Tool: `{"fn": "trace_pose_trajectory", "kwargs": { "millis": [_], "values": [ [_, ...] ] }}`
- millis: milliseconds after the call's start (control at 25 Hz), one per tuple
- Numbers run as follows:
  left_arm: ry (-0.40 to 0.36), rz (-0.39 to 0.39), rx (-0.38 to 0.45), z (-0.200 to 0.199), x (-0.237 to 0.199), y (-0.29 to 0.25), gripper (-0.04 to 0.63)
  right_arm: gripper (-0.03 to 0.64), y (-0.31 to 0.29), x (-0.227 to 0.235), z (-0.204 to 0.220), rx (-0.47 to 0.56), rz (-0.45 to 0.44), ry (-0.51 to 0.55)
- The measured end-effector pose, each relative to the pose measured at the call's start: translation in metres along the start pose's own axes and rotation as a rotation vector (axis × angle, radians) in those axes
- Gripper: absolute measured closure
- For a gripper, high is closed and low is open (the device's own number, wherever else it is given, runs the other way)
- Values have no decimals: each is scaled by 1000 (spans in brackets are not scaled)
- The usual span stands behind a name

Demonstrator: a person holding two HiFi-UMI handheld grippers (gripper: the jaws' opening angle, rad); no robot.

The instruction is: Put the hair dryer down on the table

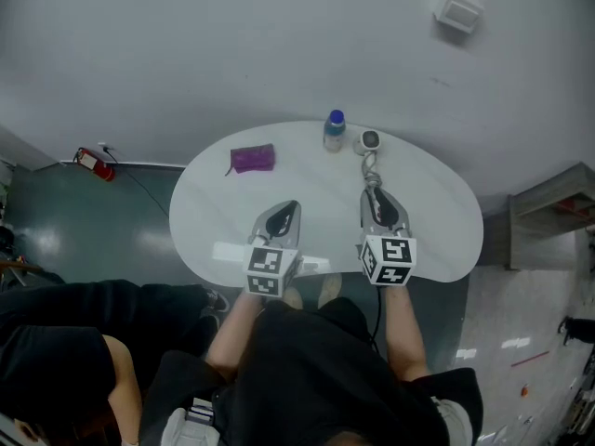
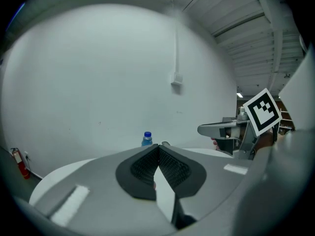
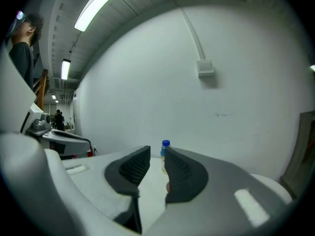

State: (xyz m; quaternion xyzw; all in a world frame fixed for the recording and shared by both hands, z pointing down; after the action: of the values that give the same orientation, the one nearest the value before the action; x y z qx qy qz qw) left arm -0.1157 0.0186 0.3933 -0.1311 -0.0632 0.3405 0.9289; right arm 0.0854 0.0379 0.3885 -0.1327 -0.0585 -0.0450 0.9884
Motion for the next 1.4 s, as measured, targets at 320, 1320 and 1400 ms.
{"fn": "trace_pose_trajectory", "kwargs": {
  "millis": [320,1320,1400],
  "values": [
    [-19,14,41,-8,3,29,589,557,42,-31,-6,52,-21,11],
    [-49,56,69,7,5,88,589,612,92,-82,28,86,0,19],
    [-50,60,68,7,6,88,589,612,92,-82,27,90,2,20]
  ]
}}
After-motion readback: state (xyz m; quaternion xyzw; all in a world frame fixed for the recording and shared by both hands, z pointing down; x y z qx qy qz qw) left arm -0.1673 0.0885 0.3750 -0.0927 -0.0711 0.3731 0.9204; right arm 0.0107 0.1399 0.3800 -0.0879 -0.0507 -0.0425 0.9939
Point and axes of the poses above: the fingertips, and each gripper's own axes: y backward along the fingers, x to its right, z out of its underside, the point moved 5 cm from there along y, backward along the fingers, and after that the axes turned 5 degrees about -y, right-handed, at the moved point
